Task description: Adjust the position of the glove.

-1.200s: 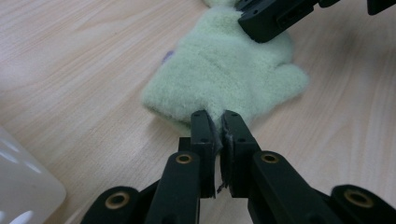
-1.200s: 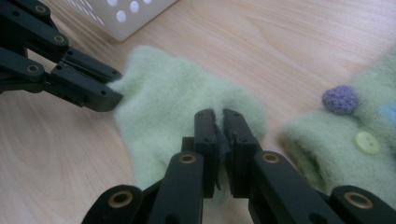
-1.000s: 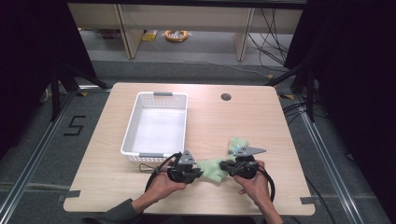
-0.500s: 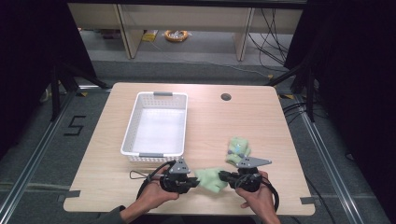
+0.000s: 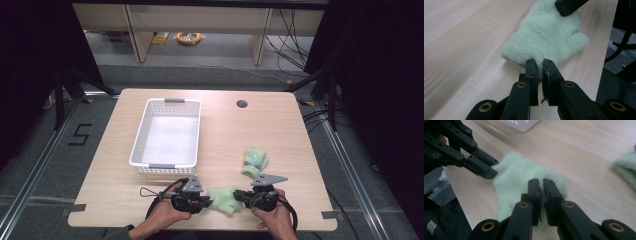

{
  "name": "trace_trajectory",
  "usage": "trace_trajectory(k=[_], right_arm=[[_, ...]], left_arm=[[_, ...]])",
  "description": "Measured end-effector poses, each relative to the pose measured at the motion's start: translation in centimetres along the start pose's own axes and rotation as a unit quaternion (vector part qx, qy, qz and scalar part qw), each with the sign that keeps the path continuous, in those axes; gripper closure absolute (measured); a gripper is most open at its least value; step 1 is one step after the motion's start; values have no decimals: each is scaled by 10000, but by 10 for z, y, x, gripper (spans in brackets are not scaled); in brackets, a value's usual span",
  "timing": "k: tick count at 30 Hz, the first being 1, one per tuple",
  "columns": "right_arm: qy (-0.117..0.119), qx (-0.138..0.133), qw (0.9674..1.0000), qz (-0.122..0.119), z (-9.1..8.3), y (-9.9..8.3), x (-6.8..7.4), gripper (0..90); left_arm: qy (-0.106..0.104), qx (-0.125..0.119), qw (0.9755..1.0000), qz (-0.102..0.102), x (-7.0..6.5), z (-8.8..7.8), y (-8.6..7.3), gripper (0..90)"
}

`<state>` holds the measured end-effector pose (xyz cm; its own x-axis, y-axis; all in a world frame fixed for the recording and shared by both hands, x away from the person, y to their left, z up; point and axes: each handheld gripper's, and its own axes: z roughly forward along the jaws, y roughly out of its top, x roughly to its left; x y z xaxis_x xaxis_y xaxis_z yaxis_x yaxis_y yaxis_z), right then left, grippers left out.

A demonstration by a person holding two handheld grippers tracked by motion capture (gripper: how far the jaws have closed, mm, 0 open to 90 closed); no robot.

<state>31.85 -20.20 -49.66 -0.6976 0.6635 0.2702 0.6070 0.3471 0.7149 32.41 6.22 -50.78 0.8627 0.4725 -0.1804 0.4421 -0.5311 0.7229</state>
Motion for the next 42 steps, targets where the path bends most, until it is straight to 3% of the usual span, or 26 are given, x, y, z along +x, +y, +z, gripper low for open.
trace_trajectory(k=[3,10,11,12,15,16,18,19,21,22,25,27,28,30,31,32,33,34,35,36,38,39,40,42], right_arm=[[-129,67,9999,-22,1,-2,-1,841],[-56,121,9999,-1,3,-3,-1,819],[-66,170,9998,71,3,-3,0,809],[-126,149,9998,-11,3,-3,0,782],[-126,165,9998,-28,2,-2,0,739],[-70,95,9999,10,0,-1,-2,673],[19,-11,10000,36,-5,1,-5,638],[-53,-63,9999,123,-8,2,-5,616],[-140,-176,9997,124,-11,3,-9,593],[-349,-322,9988,67,-18,6,-16,582],[-470,-417,9979,135,-24,9,-23,574],[-742,-480,9955,343,-28,12,-31,564],[-924,-534,9940,237,-30,14,-39,561],[-1145,-627,9909,335,-30,20,-51,557],[-1145,-627,9909,335,-30,20,-51,557],[-1356,-572,9880,466,-28,25,-55,550],[-1356,-572,9880,466,-28,25,-55,550],[-1528,-593,9858,358,-27,30,-65,549],[-1528,-593,9858,358,-27,30,-65,549],[-1592,-558,9856,150,-27,33,-73,549],[-1664,-513,9845,213,-25,40,-81,551],[-1670,-511,9842,281,-23,43,-84,557],[-1615,-518,9850,317,-19,50,-94,564],[-1696,-374,9845,229,-14,57,-102,571]], left_arm=[[6,2,10000,-36,0,0,-1,826],[31,22,10000,-89,-1,0,-3,801],[21,47,10000,-85,-1,0,-3,783],[33,32,9998,-195,-2,-1,-4,722],[93,17,9999,-145,-1,-3,-4,616],[160,-43,9996,-240,-3,-6,-4,573],[168,-64,9995,-275,-2,-8,-3,500],[191,-140,9989,-395,-3,-12,-4,479],[204,-193,9991,-318,-3,-14,-4,447],[231,-206,9991,-299,-4,-16,-5,437],[276,-206,9988,-358,-6,-18,-6,398],[243,-184,9987,-404,-6,-18,-6,385],[229,-175,9988,-402,-6,-18,-6,376],[235,-164,9985,-469,-7,-18,-6,358],[235,-164,9985,-469,-7,-18,-6,354],[259,-178,9982,-508,-5,-19,-6,351],[259,-178,9982,-508,-5,-19,-6,347],[277,-198,9980,-535,-5,-20,-6,346],[277,-198,9980,-535,-5,-20,-6,344],[270,-240,9981,-499,-4,-20,-6,344],[307,-205,9983,-454,-3,-21,-6,342],[306,-262,9975,-585,-4,-21,-6,342],[309,-270,9978,-519,-3,-21,-5,342],[289,-285,9979,-504,-2,-22,-5,342]])
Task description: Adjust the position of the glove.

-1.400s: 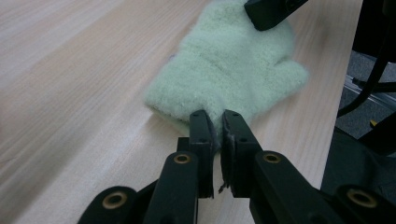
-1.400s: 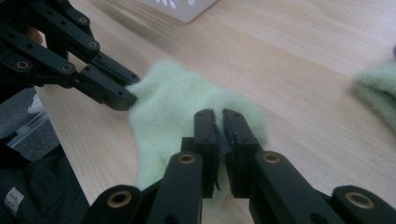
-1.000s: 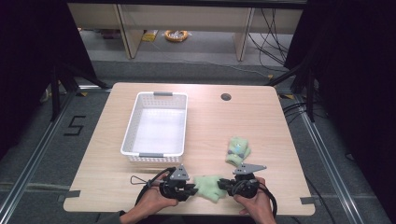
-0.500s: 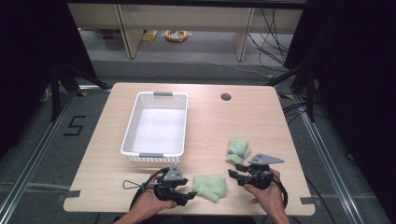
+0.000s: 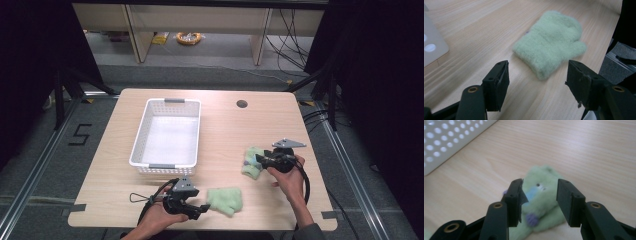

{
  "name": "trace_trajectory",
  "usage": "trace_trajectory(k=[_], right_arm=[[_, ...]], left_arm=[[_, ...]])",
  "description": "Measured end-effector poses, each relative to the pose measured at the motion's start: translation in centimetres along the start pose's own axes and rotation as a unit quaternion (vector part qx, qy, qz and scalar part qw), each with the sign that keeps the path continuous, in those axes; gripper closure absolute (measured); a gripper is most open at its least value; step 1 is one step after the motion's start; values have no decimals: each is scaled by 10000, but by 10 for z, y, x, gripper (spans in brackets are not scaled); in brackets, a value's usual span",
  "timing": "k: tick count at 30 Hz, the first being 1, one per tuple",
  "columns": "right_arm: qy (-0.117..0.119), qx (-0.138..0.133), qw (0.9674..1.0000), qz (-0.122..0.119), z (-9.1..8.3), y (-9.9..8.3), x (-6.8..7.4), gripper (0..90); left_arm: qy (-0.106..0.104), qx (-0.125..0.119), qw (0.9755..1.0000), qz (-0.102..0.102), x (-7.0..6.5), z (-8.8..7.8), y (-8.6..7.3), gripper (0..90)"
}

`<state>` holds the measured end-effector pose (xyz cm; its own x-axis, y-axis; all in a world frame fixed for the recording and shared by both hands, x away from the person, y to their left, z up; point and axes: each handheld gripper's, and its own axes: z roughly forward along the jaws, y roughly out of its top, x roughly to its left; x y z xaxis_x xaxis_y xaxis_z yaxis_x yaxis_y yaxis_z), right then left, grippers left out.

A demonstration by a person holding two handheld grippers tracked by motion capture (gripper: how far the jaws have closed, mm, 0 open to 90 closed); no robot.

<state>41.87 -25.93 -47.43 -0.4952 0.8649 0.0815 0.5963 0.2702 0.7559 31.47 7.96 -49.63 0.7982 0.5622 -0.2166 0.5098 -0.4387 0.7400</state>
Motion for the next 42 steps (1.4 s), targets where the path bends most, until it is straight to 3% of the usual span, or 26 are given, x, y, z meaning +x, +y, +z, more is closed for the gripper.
trace_trajectory(k=[1,5,6,9,13,16,17,19,20,23,25,27,28,32,33,34,35,36,37,38,39,40,42], right_arm=[[0,0,10000,0,0,0,0,571],[-111,143,9989,-423,15,8,-1,582],[-100,266,9992,-268,16,10,2,582],[25,326,9988,-374,25,10,2,593],[87,472,9985,-257,32,9,-1,603],[86,548,9977,-392,36,8,-5,614],[108,601,9978,-267,37,7,-4,619],[140,629,9976,-266,37,6,-5,629],[95,352,9984,-423,41,3,-6,640],[67,378,9983,-441,42,1,-5,649],[49,617,9966,-541,38,2,-3,686],[35,622,9958,-674,38,2,-4,706],[52,610,9956,-713,38,1,-4,767],[102,511,9966,-639,39,-1,-6,850],[96,536,9972,-508,38,-2,-5,857],[126,239,9986,-456,41,-3,-8,870],[126,239,9986,-456,41,-3,-8,870],[152,496,9985,-201,35,-2,-5,872],[116,398,9988,-273,35,-2,-7,873],[185,282,9994,-109,31,1,-5,874],[185,282,9994,-109,31,1,-5,874],[214,78,9996,-171,26,3,-6,874],[231,33,9997,-124,22,5,-4,874]], left_arm=[[0,0,10000,0,0,0,0,342],[16,-26,10000,-46,1,0,0,342],[14,-33,10000,-53,1,0,0,342],[-10,-40,10000,-45,1,0,0,341],[-14,-26,10000,-94,0,0,0,336],[-25,-24,9999,-103,0,0,0,327],[-9,-17,9999,-104,0,0,0,319],[-10,-16,10000,-82,1,0,0,300],[1,3,10000,-75,1,-1,0,293],[3,10,9999,-121,1,0,0,281],[-5,25,9999,-101,1,1,0,268],[20,34,10000,-82,1,2,-1,266],[8,45,9999,-113,1,2,-1,266],[6,41,9999,-100,1,2,-1,267],[-6,32,10000,-86,1,2,-1,266],[22,-38,9999,-142,1,3,0,267],[22,-38,9999,-142,1,3,0,267],[50,4,9999,-130,2,2,0,267],[18,-18,9999,-157,2,1,0,267],[7,-5,10000,-79,4,1,0,267],[7,-5,10000,-79,4,1,0,268],[5,-49,9998,-197,4,2,0,268],[25,-29,9999,-118,5,1,0,268]])
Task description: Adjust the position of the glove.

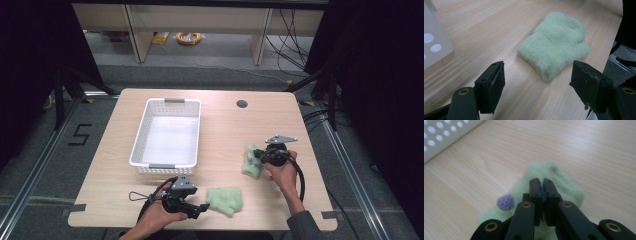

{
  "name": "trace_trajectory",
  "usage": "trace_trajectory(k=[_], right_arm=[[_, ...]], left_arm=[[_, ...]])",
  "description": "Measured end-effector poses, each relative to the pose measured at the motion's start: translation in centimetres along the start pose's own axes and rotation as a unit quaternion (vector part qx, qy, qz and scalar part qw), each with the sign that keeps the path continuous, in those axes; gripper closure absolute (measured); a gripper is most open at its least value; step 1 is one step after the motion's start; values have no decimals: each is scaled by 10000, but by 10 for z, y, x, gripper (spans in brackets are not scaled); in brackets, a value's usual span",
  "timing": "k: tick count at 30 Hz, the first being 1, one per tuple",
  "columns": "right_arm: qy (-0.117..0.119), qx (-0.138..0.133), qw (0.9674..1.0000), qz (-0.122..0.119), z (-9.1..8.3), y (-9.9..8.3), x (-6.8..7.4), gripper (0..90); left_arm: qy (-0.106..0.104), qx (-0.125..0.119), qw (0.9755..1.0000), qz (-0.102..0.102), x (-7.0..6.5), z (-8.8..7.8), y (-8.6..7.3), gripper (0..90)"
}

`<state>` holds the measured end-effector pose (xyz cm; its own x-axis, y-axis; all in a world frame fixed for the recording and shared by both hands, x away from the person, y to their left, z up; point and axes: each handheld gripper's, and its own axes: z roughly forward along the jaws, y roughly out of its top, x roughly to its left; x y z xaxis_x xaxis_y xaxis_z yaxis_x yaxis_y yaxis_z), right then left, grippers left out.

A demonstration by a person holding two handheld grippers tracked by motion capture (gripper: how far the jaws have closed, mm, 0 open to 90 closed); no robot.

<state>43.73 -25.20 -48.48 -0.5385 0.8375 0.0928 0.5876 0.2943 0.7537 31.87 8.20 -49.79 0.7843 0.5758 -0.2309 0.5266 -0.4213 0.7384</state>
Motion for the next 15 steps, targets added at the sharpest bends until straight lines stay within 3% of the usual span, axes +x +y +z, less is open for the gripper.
trace_trajectory(k=[5,6,7,8,9,11,12,15], right_arm=[[84,-330,9994,2,-21,8,11,873],[169,-483,9986,97,-29,9,17,873],[190,-525,9984,30,-33,9,19,873],[259,-595,9979,54,-35,10,22,873],[235,-606,9979,18,-39,10,25,873],[371,-659,9969,219,-45,11,36,873],[365,-767,9963,131,-47,11,39,873],[470,-787,9957,167,-53,12,49,873]], left_arm=[[19,-33,10000,-25,-1,0,1,269],[-1,-82,10000,44,-3,0,2,269],[13,-76,9999,104,-3,-1,4,270],[24,-167,9999,38,-4,0,5,270],[24,-167,9999,38,-4,0,5,271],[55,-223,9997,130,-5,0,9,273],[53,-265,9995,159,-5,0,11,276],[49,-327,9994,111,-8,3,14,285]])
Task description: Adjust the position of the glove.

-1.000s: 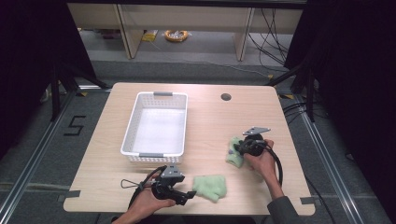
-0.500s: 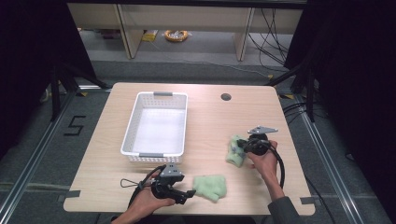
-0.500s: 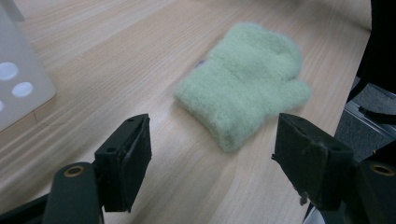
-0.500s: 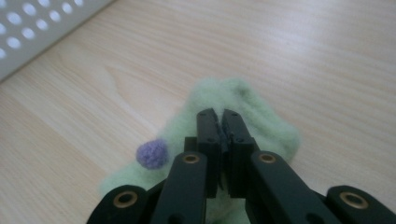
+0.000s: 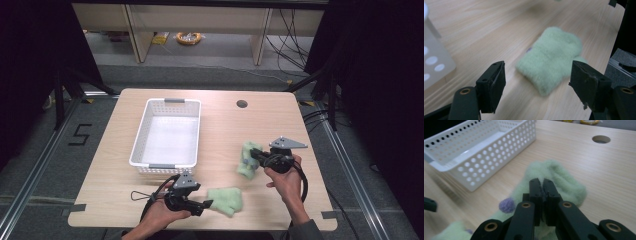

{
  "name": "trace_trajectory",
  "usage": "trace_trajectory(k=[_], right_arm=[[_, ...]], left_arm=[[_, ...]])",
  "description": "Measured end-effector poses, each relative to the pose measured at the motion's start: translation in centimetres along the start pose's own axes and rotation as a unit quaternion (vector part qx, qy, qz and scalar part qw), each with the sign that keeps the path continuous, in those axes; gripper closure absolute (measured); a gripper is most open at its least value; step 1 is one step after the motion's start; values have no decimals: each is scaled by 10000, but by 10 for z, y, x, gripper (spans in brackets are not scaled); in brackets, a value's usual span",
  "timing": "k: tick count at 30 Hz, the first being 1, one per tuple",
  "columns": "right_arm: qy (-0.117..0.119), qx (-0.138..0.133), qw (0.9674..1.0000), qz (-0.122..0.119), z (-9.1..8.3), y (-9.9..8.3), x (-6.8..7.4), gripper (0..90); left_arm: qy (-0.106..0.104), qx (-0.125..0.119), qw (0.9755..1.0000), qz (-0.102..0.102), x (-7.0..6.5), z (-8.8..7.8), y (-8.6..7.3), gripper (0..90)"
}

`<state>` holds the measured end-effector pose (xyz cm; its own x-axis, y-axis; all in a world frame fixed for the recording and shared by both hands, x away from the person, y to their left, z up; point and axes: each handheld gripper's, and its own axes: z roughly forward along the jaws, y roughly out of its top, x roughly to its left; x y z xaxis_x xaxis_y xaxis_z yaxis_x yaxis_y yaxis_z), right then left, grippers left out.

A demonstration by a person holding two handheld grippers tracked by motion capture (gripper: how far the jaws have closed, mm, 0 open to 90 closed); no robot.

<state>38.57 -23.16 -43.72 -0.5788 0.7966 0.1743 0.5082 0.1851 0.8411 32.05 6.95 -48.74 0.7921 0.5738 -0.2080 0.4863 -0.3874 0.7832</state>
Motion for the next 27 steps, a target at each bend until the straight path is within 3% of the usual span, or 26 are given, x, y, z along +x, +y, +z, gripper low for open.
trace_trajectory(k=[1,3,4,5,6,8,10,15,18,21,22,24,25,27], right_arm=[[120,-53,9997,-185,-3,1,7,873],[173,-72,9997,-186,-4,1,12,873],[273,-50,9996,-38,-4,-1,20,873],[310,-48,9995,-73,-5,-1,24,873],[342,-82,9989,-296,-6,-2,30,873],[403,-35,9987,-304,-6,-3,34,872],[497,-38,9983,-300,-7,-5,41,872],[673,-1,9972,-324,-7,-10,53,872],[714,0,9969,-341,-7,-12,58,872],[750,-9,9963,-411,-6,-13,61,872],[772,68,9967,-261,-6,-15,65,872],[753,76,9966,-322,-6,-16,64,872],[750,62,9963,-408,-5,-16,63,872],[731,130,9965,-386,-8,-18,64,872]], left_arm=[[-24,-39,10000,64,-3,3,3,292],[-30,-50,10000,59,-4,4,5,313],[-69,-17,10000,6,-6,5,6,313],[-112,11,9999,91,-5,6,7,316],[-104,-22,9999,19,-7,8,8,329],[-31,-118,9999,51,-8,13,10,343],[-94,-52,9999,46,-9,16,11,359],[-252,-234,9994,66,-16,23,15,407],[-299,-332,9990,42,-17,25,17,486],[-428,-362,9984,121,-17,24,18,621],[-440,-412,9979,241,-17,22,18,682],[-411,-410,9981,222,-17,19,17,757],[-408,-328,9981,328,-15,17,18,757],[-510,-377,9979,163,-15,12,18,815]])
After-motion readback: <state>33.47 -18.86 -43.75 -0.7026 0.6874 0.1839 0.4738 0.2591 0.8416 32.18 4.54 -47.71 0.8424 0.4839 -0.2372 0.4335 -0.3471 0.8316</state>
